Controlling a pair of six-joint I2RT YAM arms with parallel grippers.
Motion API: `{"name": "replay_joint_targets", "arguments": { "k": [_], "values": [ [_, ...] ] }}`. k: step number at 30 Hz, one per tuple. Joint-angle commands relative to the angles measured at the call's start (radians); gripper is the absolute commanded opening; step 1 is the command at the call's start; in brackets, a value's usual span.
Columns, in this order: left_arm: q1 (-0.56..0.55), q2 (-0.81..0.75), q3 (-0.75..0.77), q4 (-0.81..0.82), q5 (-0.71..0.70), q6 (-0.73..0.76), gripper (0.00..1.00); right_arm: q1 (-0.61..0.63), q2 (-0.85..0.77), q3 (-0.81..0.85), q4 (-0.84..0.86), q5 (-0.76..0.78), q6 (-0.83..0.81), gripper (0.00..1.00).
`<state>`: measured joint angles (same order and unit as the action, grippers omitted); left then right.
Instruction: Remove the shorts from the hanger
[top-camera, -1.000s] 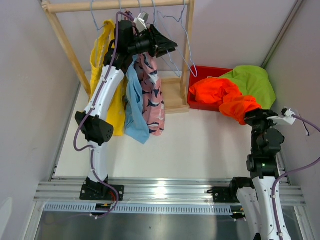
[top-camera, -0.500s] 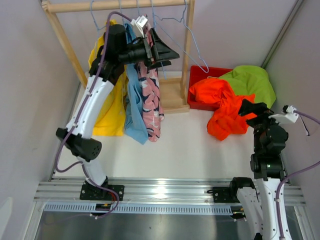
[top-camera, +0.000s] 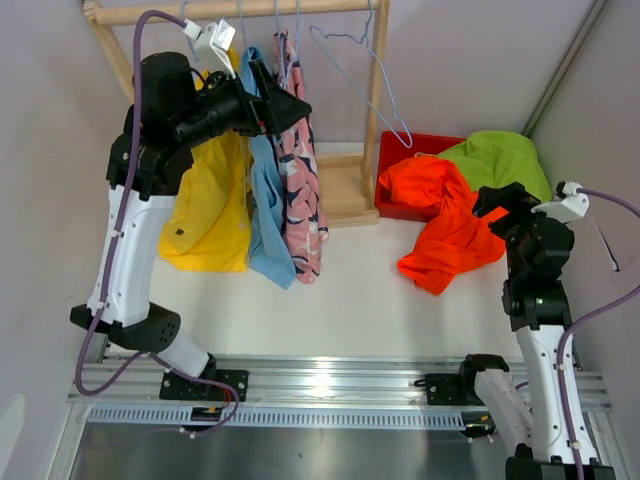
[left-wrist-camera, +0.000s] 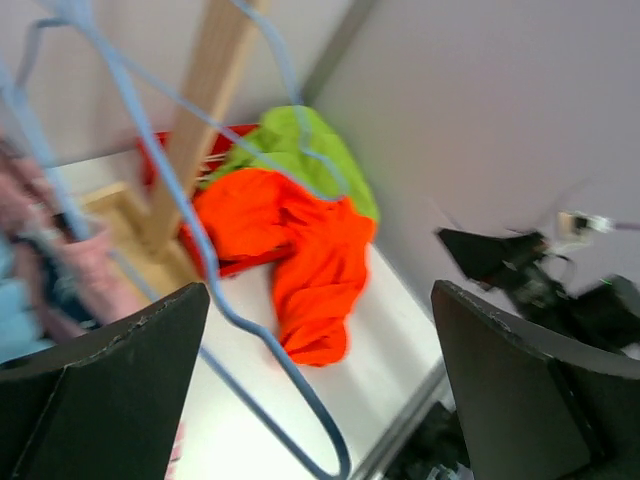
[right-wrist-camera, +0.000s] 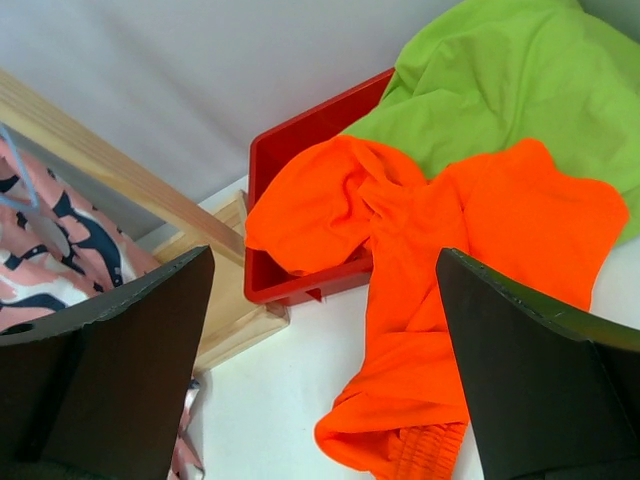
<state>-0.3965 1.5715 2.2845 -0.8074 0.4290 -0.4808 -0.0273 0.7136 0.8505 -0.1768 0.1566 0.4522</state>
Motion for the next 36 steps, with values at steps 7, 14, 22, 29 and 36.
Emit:
{"name": "replay_joint_targets", "arguments": {
  "k": [7, 14, 22, 29, 36],
  "values": [
    [0.044, 0.064, 0.010, -0.050, -0.230, 0.122, 0.99, 0.017, -0.132, -0.050, -0.046, -0.042, 0.013, 0.99],
    [0.059, 0.111, 0.067, -0.007, -0.243, 0.122, 0.99, 0.017, -0.174, -0.050, -0.084, -0.061, 0.000, 0.99],
    [0.070, 0.202, 0.170, 0.060, -0.331, 0.111, 0.89, 0.017, -0.203, -0.073, -0.102, -0.078, -0.020, 1.00],
    [0.071, 0.269, 0.179, 0.116, -0.389, 0.119, 0.72, 0.017, -0.224, -0.100, -0.112, -0.071, -0.043, 1.00],
    [0.070, 0.332, 0.204, 0.151, -0.407, 0.131, 0.70, 0.017, -0.221, -0.100, -0.102, -0.071, -0.041, 0.99]
  ]
}}
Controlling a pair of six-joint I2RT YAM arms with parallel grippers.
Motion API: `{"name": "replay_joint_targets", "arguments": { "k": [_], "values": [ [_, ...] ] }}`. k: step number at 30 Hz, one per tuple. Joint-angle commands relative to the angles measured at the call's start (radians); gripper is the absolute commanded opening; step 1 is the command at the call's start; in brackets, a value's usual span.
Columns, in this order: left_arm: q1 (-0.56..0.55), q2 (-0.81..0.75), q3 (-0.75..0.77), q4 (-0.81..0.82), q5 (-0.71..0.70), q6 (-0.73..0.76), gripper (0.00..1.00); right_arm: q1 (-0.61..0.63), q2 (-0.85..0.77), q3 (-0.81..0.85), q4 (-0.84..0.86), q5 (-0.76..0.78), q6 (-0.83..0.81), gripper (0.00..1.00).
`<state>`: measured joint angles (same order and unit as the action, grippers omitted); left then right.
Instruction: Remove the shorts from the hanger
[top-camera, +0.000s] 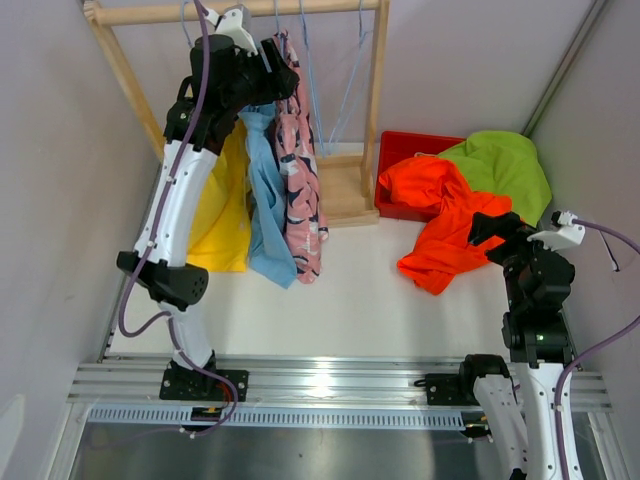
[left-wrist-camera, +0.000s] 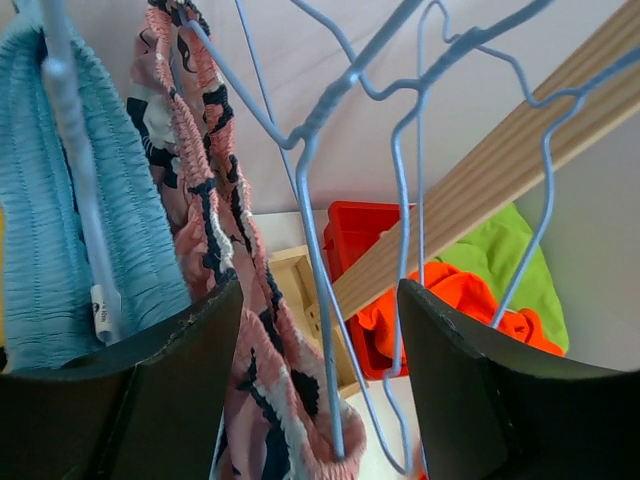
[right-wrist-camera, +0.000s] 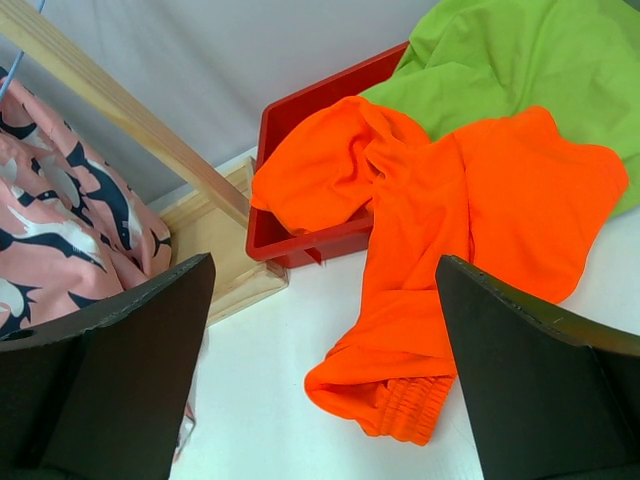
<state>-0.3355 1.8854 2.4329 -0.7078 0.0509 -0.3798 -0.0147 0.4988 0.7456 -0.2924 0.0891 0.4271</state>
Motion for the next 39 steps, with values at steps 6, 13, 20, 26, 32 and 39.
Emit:
{"name": "replay_joint_targets", "arguments": {
  "k": [6, 13, 20, 26, 32, 39],
  "values": [
    [0.009, 0.046, 0.055, 0.068, -0.045, 0.039, 0.64, 0.004, -0.019, 0.006, 0.012, 0.001, -0.016, 0.99],
    [0.009, 0.077, 0.058, 0.083, -0.085, 0.050, 0.44, 0.004, -0.022, -0.002, 0.010, 0.003, -0.014, 0.99],
    [0.009, 0.084, 0.083, 0.067, -0.157, 0.068, 0.01, 0.004, -0.023, -0.009, 0.015, 0.006, -0.011, 1.00],
    [0.001, 0.028, 0.091, 0.070, -0.178, 0.131, 0.00, 0.004, -0.025, -0.023, 0.035, -0.009, 0.012, 0.99],
    [-0.008, -0.104, 0.106, 0.047, -0.145, 0.156, 0.00, 0.004, -0.022, 0.000, 0.076, -0.046, 0.024, 0.99],
    [-0.008, -0.275, 0.010, -0.093, -0.021, 0.162, 0.00, 0.005, 0.015, 0.103, 0.127, -0.115, 0.007, 0.99]
  ]
}}
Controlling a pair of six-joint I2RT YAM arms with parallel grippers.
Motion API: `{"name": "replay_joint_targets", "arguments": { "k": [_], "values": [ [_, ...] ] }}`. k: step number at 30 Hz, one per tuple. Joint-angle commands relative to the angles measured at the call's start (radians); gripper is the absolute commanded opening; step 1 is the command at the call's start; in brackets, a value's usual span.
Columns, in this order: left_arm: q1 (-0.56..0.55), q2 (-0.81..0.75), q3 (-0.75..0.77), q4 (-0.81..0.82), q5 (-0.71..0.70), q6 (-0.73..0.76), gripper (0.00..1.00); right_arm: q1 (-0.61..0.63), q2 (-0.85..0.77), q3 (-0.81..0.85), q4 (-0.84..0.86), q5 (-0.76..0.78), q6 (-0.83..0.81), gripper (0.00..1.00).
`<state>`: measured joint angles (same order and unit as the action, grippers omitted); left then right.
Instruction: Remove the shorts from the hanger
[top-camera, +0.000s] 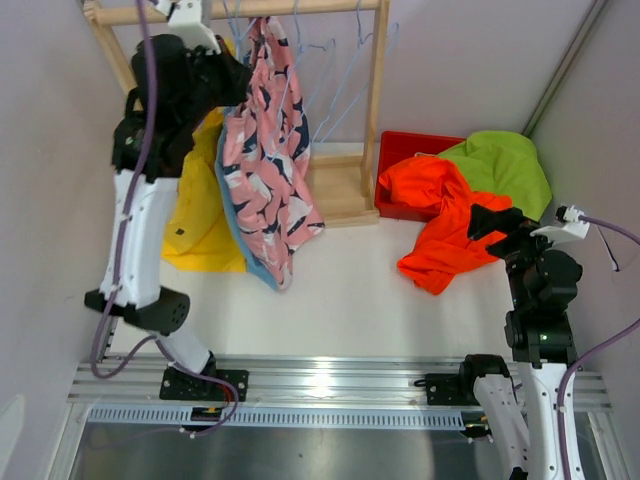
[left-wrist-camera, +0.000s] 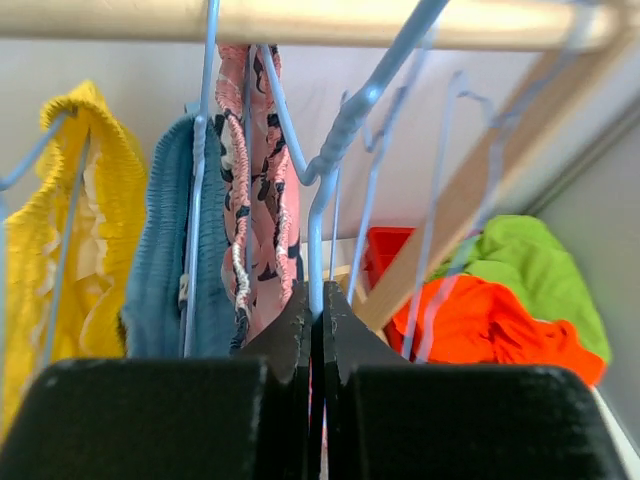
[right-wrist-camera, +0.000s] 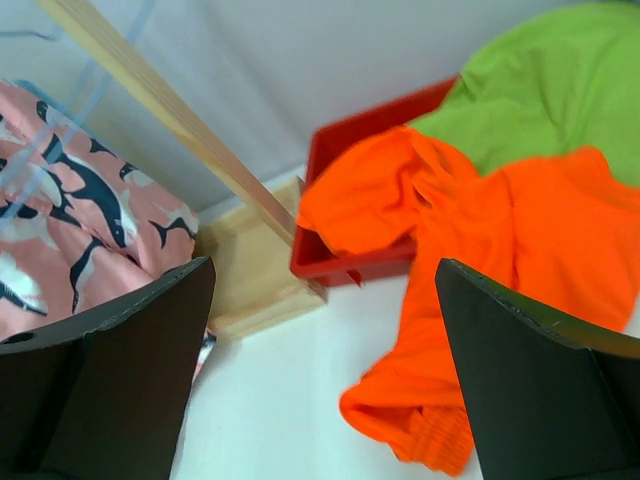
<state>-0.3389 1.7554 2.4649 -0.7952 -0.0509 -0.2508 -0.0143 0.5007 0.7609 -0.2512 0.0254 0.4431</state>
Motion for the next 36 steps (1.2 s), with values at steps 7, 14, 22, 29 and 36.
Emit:
{"name": "replay_joint_targets", "arguments": {
  "k": [7, 14, 22, 29, 36],
  "values": [
    [-0.067, -0.457, -0.451, -0.087, 0.128, 0.125, 0.00, 0.004, 0.039, 0.192, 0.118, -0.168, -0.006, 0.99],
    [-0.140, -0.761, -0.808, -0.168, 0.198, 0.122, 0.00, 0.010, 0.093, 0.271, 0.220, -0.585, 0.086, 1.00],
    [-0.242, -0.947, -0.823, -0.213, 0.360, 0.018, 0.00, 0.249, 0.153, 0.307, 0.193, -0.627, 0.094, 0.99],
    [-0.278, -0.958, -0.772, -0.151, 0.542, -0.039, 0.00, 0.900, 0.294, 0.406, -0.065, 0.199, -0.268, 0.99],
    [-0.338, -0.938, -0.693, -0.141, 0.577, -0.054, 0.00, 1.037, 0.357, 0.416, 0.062, 0.452, -0.403, 0.99]
  ]
}}
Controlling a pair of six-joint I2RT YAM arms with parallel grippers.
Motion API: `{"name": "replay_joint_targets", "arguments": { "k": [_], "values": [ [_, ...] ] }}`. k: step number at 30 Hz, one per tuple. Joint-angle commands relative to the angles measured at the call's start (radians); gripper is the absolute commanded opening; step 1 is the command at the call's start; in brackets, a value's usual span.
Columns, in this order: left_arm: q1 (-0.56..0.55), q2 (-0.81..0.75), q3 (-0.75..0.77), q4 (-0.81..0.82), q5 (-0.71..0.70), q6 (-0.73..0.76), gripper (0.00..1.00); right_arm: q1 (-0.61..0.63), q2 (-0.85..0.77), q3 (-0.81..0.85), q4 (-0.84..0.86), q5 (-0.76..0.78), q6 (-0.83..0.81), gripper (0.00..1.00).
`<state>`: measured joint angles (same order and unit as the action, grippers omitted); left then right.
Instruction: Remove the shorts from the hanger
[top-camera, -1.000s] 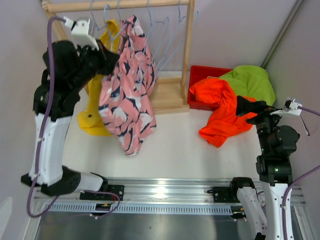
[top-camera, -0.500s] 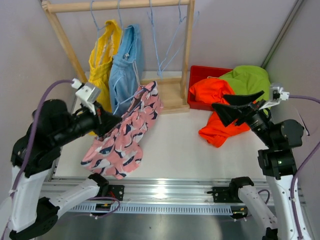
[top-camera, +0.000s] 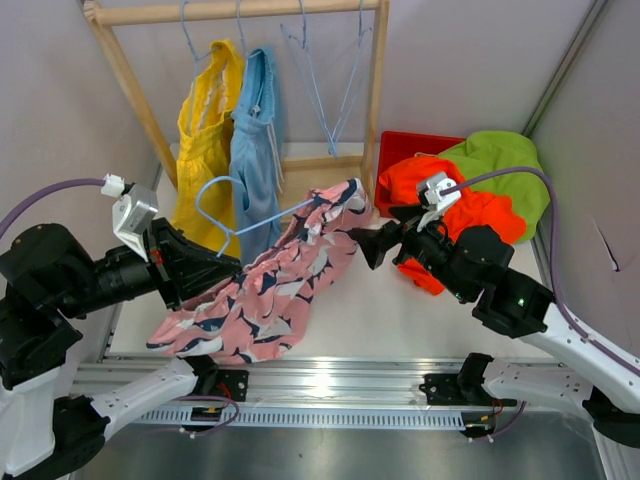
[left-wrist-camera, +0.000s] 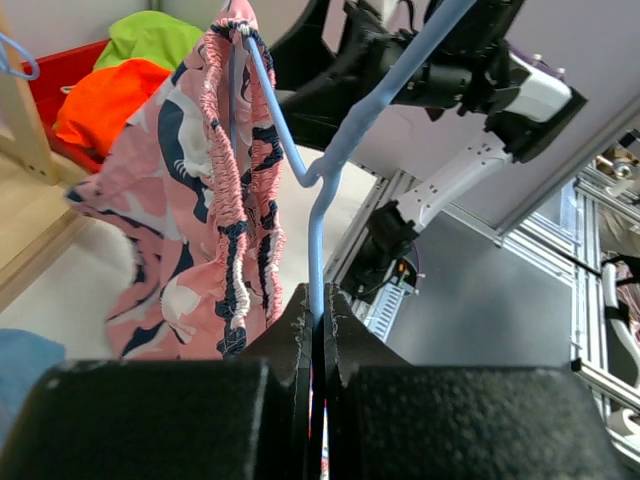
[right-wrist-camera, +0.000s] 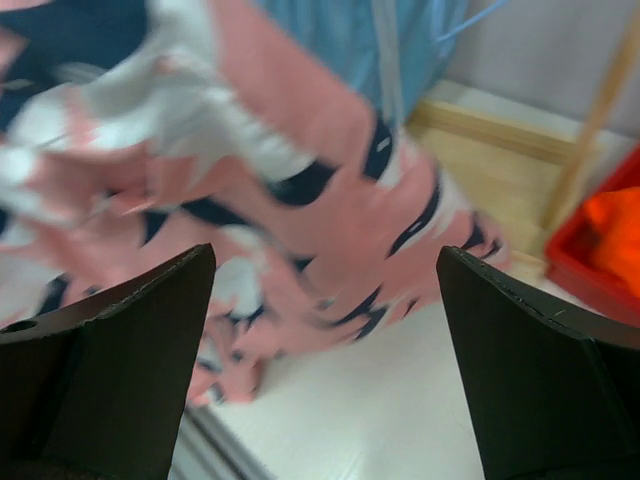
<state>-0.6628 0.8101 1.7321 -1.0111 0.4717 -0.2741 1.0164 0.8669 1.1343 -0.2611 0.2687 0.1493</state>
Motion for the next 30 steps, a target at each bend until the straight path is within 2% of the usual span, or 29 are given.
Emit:
{"name": "replay_joint_targets", "arguments": {
  "k": [1, 7, 11, 13, 14, 15, 17, 18, 19, 24, 27, 28, 30],
  "values": [
    [-0.017, 0.005, 0.041, 0.077, 0.061, -0.033, 0.00, 0.007, -0.003, 0.042, 0.085, 0.230, -0.117, 1.00],
    [-0.037, -0.008, 0.037, 0.086, 0.084, -0.039, 0.00, 0.005, 0.029, 0.007, 0.201, 0.279, -0.145, 0.99],
    [-0.038, -0.014, 0.024, 0.094, 0.096, -0.039, 0.00, -0.024, 0.070, 0.002, 0.244, 0.221, -0.154, 0.99],
    [-0.038, -0.011, 0.023, 0.094, 0.099, -0.037, 0.00, -0.044, 0.089, -0.007, 0.263, 0.155, -0.119, 0.92],
    [-0.038, -0.008, 0.021, 0.095, 0.100, -0.033, 0.00, -0.045, 0.105, -0.017, 0.301, 0.130, -0.110, 0.83],
    [-0.038, -0.008, 0.018, 0.095, 0.104, -0.033, 0.00, -0.055, 0.112, -0.021, 0.310, 0.075, -0.102, 0.60],
    [-0.040, -0.008, 0.018, 0.095, 0.102, -0.031, 0.00, -0.073, 0.141, -0.018, 0.315, 0.015, -0.079, 0.31],
    [-0.041, -0.009, 0.015, 0.097, 0.104, -0.031, 0.00, -0.085, 0.149, -0.016, 0.318, -0.012, -0.071, 0.09],
    [-0.043, -0.009, 0.011, 0.097, 0.104, -0.033, 0.00, -0.090, 0.155, -0.016, 0.322, -0.016, -0.064, 0.02],
    [-0.058, -0.018, 0.009, 0.094, 0.097, -0.036, 0.00, -0.154, 0.152, -0.010, 0.362, -0.028, -0.063, 0.00],
    [-0.070, -0.020, -0.005, 0.083, 0.084, -0.034, 0.00, -0.280, 0.144, 0.015, 0.365, -0.023, -0.021, 0.00],
    [-0.073, -0.020, -0.011, 0.080, 0.078, -0.034, 0.00, -0.367, 0.141, 0.022, 0.361, -0.026, -0.004, 0.00],
    [-0.084, -0.023, -0.017, 0.071, 0.064, -0.030, 0.00, -0.461, 0.138, 0.036, 0.353, -0.061, 0.047, 0.00]
  ]
}}
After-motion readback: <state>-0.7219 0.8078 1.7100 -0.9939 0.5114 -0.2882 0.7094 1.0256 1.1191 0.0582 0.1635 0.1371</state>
